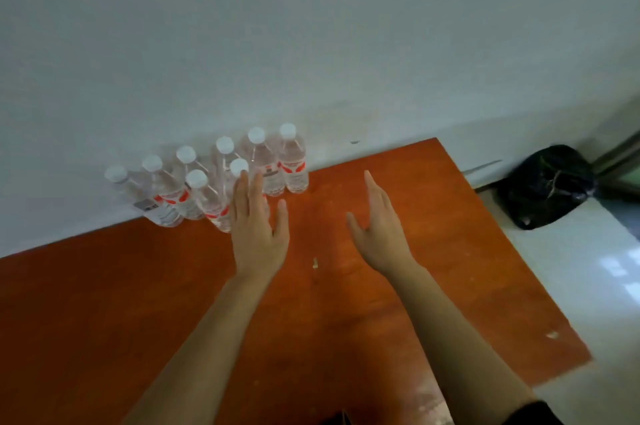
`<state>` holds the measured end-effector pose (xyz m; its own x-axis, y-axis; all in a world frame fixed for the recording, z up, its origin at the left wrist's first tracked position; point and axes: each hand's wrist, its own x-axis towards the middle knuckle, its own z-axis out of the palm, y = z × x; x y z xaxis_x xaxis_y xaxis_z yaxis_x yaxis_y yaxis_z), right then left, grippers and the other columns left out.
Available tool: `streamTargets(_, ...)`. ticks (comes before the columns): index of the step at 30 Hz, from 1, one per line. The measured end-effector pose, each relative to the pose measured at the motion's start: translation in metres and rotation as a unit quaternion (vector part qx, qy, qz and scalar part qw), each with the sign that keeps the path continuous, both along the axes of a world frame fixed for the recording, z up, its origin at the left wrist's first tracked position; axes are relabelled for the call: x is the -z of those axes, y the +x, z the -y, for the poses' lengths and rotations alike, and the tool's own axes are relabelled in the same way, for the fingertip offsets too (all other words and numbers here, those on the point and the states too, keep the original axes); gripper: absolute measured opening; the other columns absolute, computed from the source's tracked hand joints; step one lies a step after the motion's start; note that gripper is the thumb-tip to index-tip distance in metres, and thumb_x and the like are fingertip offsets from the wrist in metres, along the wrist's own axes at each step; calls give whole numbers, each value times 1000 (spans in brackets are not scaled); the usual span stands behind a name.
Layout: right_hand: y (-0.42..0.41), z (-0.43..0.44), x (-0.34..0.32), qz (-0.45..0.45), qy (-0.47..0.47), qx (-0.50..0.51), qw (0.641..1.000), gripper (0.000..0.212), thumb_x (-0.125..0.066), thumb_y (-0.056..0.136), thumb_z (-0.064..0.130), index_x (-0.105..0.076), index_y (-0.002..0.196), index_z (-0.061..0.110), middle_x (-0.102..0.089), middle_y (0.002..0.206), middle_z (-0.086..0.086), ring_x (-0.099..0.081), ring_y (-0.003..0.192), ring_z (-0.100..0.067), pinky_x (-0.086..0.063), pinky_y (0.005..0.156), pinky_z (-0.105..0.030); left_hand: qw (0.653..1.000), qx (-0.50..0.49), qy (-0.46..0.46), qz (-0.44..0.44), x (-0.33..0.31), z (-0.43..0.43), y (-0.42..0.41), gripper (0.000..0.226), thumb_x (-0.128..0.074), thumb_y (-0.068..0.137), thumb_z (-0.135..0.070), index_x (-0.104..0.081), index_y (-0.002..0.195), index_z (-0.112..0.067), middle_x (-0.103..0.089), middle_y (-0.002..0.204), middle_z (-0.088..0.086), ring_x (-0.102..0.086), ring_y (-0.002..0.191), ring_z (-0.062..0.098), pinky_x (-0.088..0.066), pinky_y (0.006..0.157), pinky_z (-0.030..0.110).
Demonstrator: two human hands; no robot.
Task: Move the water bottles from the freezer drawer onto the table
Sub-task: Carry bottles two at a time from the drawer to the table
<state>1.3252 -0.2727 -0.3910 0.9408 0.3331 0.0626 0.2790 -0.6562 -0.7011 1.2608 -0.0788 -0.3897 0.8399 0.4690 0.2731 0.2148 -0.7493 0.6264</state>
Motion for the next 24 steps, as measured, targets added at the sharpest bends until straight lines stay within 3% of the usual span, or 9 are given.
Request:
streamTargets(5, -49, 147, -40, 93, -27, 132, 986, 68, -48, 103, 41, -15, 159, 23, -23, 163, -3, -27, 148, -19, -35, 113, -35, 990, 132, 36, 22, -43, 136, -4, 61, -31, 103, -49, -22, 157, -24, -11, 167, 2, -3, 154, 17, -10, 124, 45)
streamTargets(8, -100, 240, -61, 134, -60, 213, 966, 62, -42, 104, 44, -20, 158, 22, -24, 163, -7, -24, 149, -21, -29, 117, -38, 973, 212, 78, 40, -64, 229, -27, 62, -28, 103, -50, -21, 158, -23, -6, 167, 4, 3, 154, 17, -9, 124, 48)
streamTargets(17, -323, 512, -97, 131, -99, 444, 881, 61, -35, 103, 50, -26, 157, 22, -22, 164, -7, -21, 150, -23, -20, 121, -40, 900, 425, 85, 44, -103, 524, -153, 65, -19, 101, -57, -9, 159, -29, 8, 167, 2, 16, 152, 17, -2, 124, 50)
streamTargets(24, -439, 637, -109, 129, -85, 574, 804, 60, -35, 103, 51, -20, 157, 31, -18, 165, -4, -23, 149, -25, -24, 121, -46, 819, 548, 144, 87, -116, 672, -229, 65, -18, 101, -58, -5, 158, -30, 6, 167, 3, 13, 153, 19, -6, 123, 51)
